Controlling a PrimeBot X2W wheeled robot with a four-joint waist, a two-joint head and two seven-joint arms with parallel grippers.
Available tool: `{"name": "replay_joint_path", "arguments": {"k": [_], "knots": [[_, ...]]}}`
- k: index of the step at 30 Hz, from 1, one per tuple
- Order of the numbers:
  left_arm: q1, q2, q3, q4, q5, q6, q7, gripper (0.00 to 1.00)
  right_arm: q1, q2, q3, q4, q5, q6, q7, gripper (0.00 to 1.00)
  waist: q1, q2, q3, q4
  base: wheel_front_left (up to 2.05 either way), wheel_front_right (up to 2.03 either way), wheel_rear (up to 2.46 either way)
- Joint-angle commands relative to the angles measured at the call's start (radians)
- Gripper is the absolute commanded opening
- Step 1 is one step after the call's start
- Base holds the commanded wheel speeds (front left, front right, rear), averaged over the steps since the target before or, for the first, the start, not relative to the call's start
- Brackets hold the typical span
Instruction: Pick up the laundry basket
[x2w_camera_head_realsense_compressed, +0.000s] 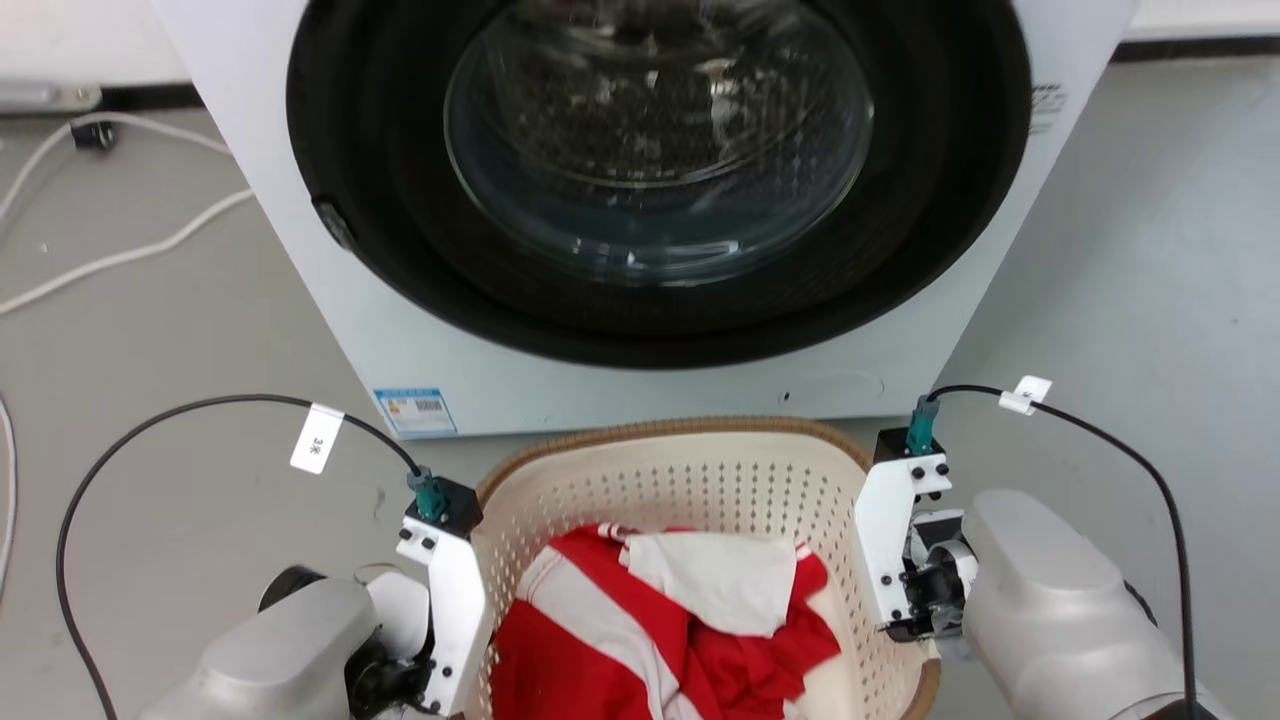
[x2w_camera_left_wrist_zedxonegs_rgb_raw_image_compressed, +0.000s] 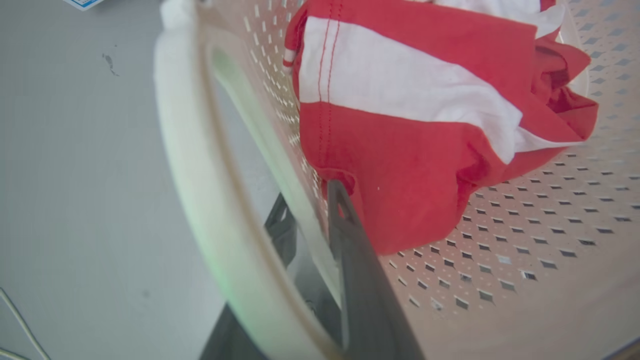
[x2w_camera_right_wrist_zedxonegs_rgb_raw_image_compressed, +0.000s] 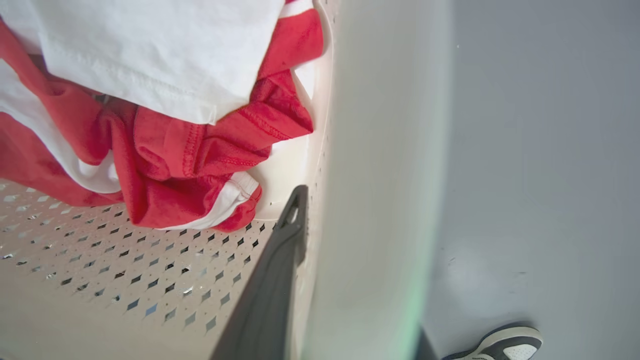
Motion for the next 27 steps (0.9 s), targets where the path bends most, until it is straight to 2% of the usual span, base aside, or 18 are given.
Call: {"name": "replay_joint_path", "arguments": {"k": [1, 11, 17, 27], "knots": [[0.021, 0.055, -0.011, 0.011, 0.006, -0.001, 0.029, 0.0, 0.014, -0.038, 0.02, 0.001, -0.011, 0.003, 0.019, 0.0, 0.0003, -0.0001, -0.045, -0.013, 0.0, 0.0, 0.0], [0.046, 0.076, -0.016, -0.031, -0.06, -0.002, 0.143, 0.0, 0.023, -0.038, 0.08, -0.051, 0.065, 0.007, 0.125, 0.0, 0.0003, -0.0001, -0.121, -0.027, 0.0, 0.0, 0.0], [0.045, 0.079, -0.017, -0.021, -0.077, -0.002, 0.202, 0.0, 0.015, -0.038, 0.1, -0.057, 0.09, 0.007, 0.14, 0.0, 0.0003, -0.0001, -0.138, -0.035, 0.0, 0.0, 0.0], [0.059, 0.092, -0.018, -0.023, -0.097, -0.002, 0.24, 0.0, 0.001, -0.039, 0.12, -0.038, 0.109, 0.008, 0.138, 0.0, 0.0003, -0.0001, -0.153, -0.043, 0.0, 0.0, 0.0]]}}
